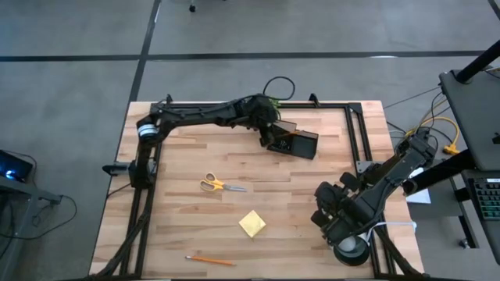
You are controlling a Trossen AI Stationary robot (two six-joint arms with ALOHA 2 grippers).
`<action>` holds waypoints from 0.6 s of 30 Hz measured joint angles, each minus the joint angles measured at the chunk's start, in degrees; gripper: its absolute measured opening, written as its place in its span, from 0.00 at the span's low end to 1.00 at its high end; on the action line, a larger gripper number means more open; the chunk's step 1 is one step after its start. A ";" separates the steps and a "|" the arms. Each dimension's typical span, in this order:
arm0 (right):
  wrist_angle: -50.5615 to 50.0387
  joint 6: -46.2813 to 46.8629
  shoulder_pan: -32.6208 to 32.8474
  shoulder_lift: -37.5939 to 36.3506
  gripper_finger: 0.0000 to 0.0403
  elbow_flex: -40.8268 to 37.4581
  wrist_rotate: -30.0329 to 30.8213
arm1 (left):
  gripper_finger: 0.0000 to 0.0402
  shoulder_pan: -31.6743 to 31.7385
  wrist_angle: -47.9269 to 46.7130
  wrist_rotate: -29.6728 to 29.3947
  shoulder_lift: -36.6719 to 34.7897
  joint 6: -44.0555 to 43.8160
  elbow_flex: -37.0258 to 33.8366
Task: Pick and place office supplies into organizer
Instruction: Put the yellow scissors into the desk organizer
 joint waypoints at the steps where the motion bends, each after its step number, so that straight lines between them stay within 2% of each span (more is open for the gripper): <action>1: -0.02 -0.01 0.00 0.00 0.17 -0.03 0.00 | 0.37 -0.10 -0.64 -0.43 -0.50 0.01 0.00; 5: -0.02 -0.01 0.00 0.00 0.17 -0.06 0.01 | 0.44 -0.88 -6.18 -0.56 -4.74 0.02 0.00; 8: 0.00 -0.22 0.00 0.00 0.17 -0.07 0.10 | 0.45 -1.93 -14.58 0.15 -9.78 1.62 0.04; 12: -0.02 -0.24 -0.14 0.00 0.17 -0.70 0.68 | 0.45 -3.84 -29.68 1.43 -15.89 8.21 -1.22; 15: 0.03 -0.53 -0.70 0.00 0.17 -1.41 2.46 | 0.45 -4.99 -37.52 3.07 -19.26 10.54 -7.02; 18: 0.39 -1.74 -1.96 0.00 0.17 -2.20 3.30 | 0.45 -6.13 -38.34 4.86 -21.98 9.02 -16.14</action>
